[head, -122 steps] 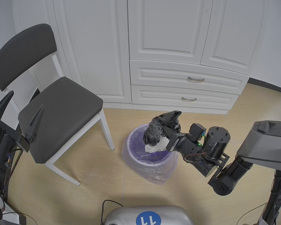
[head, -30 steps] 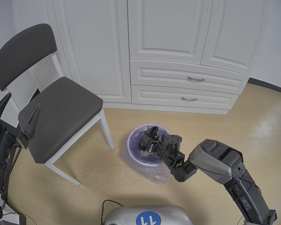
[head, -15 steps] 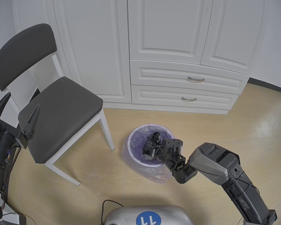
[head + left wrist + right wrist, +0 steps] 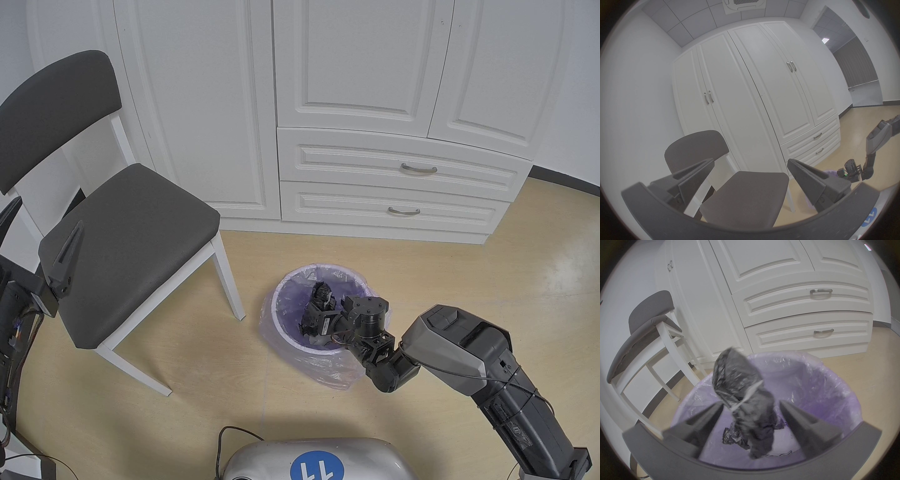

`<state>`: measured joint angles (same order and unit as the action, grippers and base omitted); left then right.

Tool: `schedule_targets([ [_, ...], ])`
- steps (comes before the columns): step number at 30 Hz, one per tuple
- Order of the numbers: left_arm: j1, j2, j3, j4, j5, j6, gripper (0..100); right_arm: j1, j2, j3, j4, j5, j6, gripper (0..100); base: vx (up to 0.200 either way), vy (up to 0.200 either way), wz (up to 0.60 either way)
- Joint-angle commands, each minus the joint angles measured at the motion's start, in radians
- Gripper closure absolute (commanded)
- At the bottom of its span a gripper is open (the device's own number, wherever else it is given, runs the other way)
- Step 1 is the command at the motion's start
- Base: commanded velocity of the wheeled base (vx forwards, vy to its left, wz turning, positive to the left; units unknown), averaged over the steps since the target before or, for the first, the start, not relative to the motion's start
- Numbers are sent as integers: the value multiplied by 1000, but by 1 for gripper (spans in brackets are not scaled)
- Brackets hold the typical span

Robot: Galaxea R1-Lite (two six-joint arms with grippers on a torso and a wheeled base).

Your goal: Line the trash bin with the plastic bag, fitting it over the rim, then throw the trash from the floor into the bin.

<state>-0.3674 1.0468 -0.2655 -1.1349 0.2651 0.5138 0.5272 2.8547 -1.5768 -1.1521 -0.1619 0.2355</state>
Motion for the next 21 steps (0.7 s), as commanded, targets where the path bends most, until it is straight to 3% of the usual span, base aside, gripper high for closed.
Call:
schedule_targets([
  [1, 1, -1, 0, 0, 0, 0, 0, 0, -12, -2, -4, -1, -1, 0, 0, 0, 0],
  [14, 1, -4, -4, -2, 0, -6, 0, -7, -90, 24, -11, -2, -38, 0, 0, 0, 0],
  [21, -1, -2, 0, 3, -3, -9, 0, -24, -259, 210, -1, -2, -128, 0, 0, 0, 0],
])
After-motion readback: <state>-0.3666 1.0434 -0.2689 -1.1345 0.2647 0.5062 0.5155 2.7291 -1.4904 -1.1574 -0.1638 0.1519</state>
